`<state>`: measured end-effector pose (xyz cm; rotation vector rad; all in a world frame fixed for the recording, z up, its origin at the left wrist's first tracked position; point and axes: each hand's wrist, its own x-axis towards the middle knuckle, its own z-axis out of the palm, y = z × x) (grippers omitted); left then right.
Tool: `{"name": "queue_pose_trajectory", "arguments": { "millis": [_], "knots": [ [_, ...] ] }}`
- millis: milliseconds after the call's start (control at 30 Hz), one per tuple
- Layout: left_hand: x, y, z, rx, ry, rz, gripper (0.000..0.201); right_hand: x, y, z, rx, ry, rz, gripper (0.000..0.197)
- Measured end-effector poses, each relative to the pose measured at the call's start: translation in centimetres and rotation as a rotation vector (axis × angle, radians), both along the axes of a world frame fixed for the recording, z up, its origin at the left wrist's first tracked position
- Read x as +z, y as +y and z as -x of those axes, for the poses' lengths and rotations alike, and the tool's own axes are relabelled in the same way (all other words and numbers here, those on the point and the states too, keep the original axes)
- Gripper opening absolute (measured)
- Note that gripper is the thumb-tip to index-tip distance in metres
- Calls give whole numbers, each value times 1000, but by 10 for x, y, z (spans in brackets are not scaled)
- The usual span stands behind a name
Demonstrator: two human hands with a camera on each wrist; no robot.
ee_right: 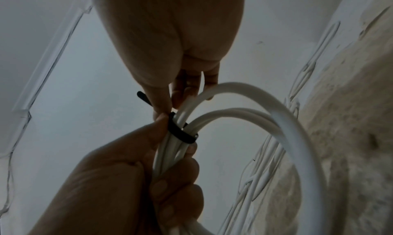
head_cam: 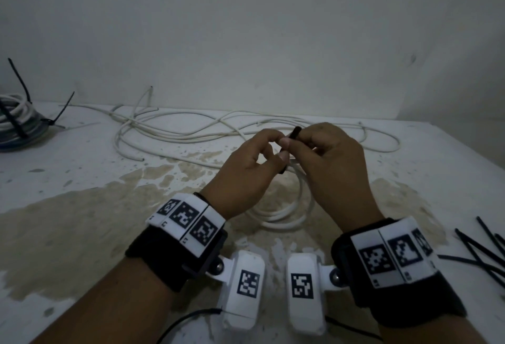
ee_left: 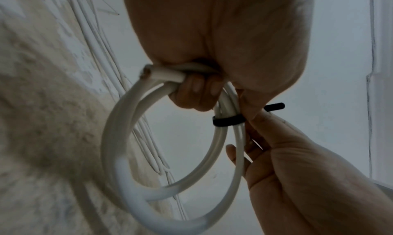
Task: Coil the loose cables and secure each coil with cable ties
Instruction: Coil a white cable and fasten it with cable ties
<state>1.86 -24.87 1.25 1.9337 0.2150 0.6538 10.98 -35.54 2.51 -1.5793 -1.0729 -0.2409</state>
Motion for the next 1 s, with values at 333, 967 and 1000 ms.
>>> {"name": "queue_pose_trajectory", "arguments": {
  "millis": [333,967,1000],
  "knots": [
    [0,1,-1,10,72,89,6,12,-7,-3,-28,-50,-84,14],
    [-3,5,0,29,122,13,10,0,-5,-5,-5,-23,205,19],
    [-4,4,-1,4,133,0,7,-1,-5,-5,-5,-31,221,20]
  ]
}}
